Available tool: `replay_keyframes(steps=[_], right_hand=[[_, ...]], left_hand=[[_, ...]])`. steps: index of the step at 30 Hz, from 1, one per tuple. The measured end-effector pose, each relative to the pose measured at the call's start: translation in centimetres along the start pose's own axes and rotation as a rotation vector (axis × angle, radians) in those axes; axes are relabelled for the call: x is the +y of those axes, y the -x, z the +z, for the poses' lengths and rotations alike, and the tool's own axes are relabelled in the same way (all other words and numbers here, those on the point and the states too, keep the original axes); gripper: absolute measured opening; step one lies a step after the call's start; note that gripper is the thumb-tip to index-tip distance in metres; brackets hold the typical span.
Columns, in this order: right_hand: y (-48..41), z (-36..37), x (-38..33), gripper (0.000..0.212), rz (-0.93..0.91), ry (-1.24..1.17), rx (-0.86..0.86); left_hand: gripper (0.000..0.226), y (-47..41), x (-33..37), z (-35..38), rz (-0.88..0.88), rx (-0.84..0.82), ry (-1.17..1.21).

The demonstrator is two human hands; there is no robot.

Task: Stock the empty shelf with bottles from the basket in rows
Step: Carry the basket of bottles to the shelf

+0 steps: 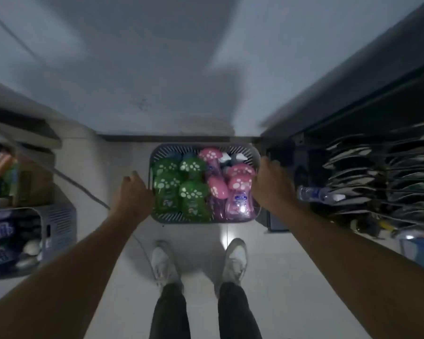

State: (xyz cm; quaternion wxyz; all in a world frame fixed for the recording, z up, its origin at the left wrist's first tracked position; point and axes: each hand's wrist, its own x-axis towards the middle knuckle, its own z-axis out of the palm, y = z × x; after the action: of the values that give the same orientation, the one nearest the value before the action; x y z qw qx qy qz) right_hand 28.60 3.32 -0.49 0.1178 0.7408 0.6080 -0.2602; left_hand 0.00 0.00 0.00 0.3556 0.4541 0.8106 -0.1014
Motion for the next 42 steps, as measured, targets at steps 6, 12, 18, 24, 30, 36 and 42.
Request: replay_keyframes(steps=[6, 12, 18, 24, 30, 36, 42], right_hand=[[-4.6, 6.7, 3.1, 0.051, 0.062, 0.170, -0.034], [-6.7, 10.0, 5.1, 0.036, 0.004, 0.150, -0.095], [-8.1, 11.0, 5.4, 0.048, 0.016, 0.062, -0.105], [-8.0, 11.9, 5.2, 0.046, 0.051, -0.002, -0.022], [-7.2, 10.9, 4.8, 0.047, 0.144, -0.082, -0.045], [-4.2, 9.6, 5.9, 0.049, 0.154, -0.120, -0.048], [1.9, 5.9, 7.2, 0.051, 0.251, -0.140, -0.063]], left_hand=[[0.051, -5.8, -1.7, 5.7, -0.031, -0.028, -0.043], [0.050, -8.7, -2.5, 9.2, 0.034, 0.008, -0.070], [0.029, -11.0, -2.9, 10.7, -0.019, 0.094, -0.114], [0.025, -10.8, -2.8, 11.3, -0.051, 0.164, -0.184], [0.023, -9.8, -2.6, 10.6, -0.028, 0.128, -0.190], [0.019, -7.3, -2.8, 9.8, 0.019, 0.123, -0.211], [0.019, -2.5, -1.5, 6.7, 0.081, 0.076, -0.266]])
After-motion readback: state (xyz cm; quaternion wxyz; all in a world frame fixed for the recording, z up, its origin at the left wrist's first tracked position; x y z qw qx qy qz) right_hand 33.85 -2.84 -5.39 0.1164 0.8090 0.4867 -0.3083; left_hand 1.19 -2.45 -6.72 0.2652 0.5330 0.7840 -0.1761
